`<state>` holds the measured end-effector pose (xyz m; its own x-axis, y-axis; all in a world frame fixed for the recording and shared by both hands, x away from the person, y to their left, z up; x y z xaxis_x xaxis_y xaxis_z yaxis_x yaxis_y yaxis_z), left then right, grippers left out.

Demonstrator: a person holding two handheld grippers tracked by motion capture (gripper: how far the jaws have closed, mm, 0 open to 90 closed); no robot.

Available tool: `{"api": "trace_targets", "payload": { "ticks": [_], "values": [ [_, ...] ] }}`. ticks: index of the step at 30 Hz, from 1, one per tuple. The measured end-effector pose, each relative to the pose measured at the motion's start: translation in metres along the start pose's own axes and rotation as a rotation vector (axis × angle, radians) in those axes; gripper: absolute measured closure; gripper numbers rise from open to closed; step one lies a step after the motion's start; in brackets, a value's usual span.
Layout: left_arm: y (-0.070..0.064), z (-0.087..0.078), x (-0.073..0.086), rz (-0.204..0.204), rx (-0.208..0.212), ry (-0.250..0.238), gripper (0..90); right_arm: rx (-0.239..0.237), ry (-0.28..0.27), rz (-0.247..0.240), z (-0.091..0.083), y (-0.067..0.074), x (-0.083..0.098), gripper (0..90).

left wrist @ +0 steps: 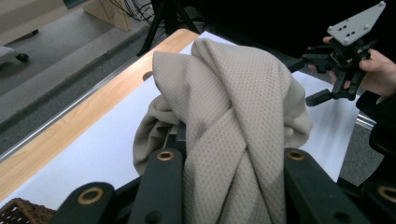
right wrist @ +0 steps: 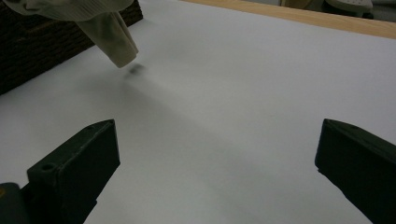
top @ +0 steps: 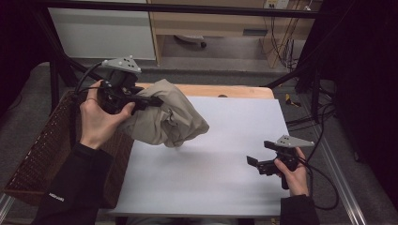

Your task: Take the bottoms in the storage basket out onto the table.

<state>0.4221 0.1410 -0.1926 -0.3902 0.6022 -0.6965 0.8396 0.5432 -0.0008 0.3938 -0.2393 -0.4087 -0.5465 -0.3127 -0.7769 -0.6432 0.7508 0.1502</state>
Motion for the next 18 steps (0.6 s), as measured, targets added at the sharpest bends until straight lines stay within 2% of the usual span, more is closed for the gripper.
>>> {"api": "trace_targets", "payload": {
  "ticks": [10,18],
  "values": [
    [-0.005,0.025,0.005,-0.006,0.019,0.032,70.6,0.000,-0.001,0.001,0.000,0.000,0.000,0.4],
    [-0.009,0.038,0.008,-0.005,0.021,0.054,70.6,0.001,0.000,0.001,0.000,0.000,0.000,0.4]
  ]
}}
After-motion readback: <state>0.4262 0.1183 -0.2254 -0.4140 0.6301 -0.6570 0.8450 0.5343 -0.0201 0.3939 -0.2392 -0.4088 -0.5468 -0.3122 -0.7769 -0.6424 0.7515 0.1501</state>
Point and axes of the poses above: each handheld gripper's, and its own axes: z roughly forward along the jaws, x roughly out of its underside, y roughly to its left, the point moved 5 cm from there along z, roughly forward along the jaws, and after that the axes turned 9 degrees about y, right-handed, at the moved point
